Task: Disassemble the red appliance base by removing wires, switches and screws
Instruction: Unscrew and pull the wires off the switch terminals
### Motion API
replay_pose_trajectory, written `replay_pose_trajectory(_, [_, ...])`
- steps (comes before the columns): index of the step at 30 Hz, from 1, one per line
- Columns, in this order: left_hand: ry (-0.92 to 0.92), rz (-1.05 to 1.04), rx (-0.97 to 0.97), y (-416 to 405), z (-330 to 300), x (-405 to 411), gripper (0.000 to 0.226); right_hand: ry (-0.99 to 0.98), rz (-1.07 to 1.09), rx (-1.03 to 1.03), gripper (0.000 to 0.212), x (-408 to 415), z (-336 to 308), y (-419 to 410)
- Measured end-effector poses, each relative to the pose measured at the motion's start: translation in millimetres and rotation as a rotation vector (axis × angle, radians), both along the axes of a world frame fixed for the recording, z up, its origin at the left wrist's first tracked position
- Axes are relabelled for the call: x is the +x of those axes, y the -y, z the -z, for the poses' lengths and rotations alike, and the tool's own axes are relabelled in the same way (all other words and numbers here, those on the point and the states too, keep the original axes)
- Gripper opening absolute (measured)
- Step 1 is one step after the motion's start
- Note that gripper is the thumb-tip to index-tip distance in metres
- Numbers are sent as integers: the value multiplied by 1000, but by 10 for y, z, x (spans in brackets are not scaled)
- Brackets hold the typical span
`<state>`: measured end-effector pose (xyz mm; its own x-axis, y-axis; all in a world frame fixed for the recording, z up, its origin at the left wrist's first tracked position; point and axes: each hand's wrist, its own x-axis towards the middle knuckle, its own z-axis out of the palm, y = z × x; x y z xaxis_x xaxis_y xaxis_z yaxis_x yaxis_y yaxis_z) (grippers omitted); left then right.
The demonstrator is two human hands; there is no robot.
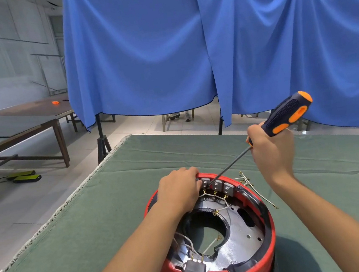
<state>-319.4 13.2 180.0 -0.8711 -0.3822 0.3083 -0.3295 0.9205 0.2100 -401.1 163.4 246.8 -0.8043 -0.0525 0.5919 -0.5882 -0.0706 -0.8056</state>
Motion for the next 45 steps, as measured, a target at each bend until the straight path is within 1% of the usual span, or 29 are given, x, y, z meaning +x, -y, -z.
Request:
replay_pose_trajectory(2, [-5,1,1,7,4,-4,26,19,26,33,35,-54,-34,23])
replay_pose_trajectory(5, [-14,4,0,3,5,-9,25,61,65,80,24,-154,-72,70])
replay_pose_trajectory(7, [-13,6,1,-1,3,-10,24,93,65,96,22,-219,-86,111])
replay_pose_trajectory(10, [-11,9,2,-2,1,-7,23,157,69,95,20,-314,-103,169])
replay_pose_trajectory(14, [-8,10,5,-8,-7,2,25,241,102,67,22,-417,-94,190])
replay_pose_trajectory(17, [-2,11,8,-20,-10,14,26,257,101,24,19,-424,-55,144])
replay_pose_trajectory(21, [1,10,11,-10,-18,17,27,150,83,-19,19,-237,23,54])
replay_pose_trajectory(24, [5,6,11,-4,-21,15,28,35,32,-109,25,-42,102,1])
replay_pose_trajectory(29, [4,4,10,-16,-15,18,29,-97,-68,-136,34,166,198,-22])
replay_pose_trajectory(33, [7,4,0,-17,-15,10,27,-162,-93,-57,24,195,149,-6])
replay_pose_trajectory(37, [20,-3,-12,-10,-5,-2,27,-152,-25,20,31,119,12,30])
replay_pose_trajectory(40, [26,0,-26,-9,-1,-14,26,-63,40,49,32,-17,-46,92])
replay_pose_trajectory(45, [36,1,-32,-18,-3,-8,26,218,120,38,17,-326,-55,131])
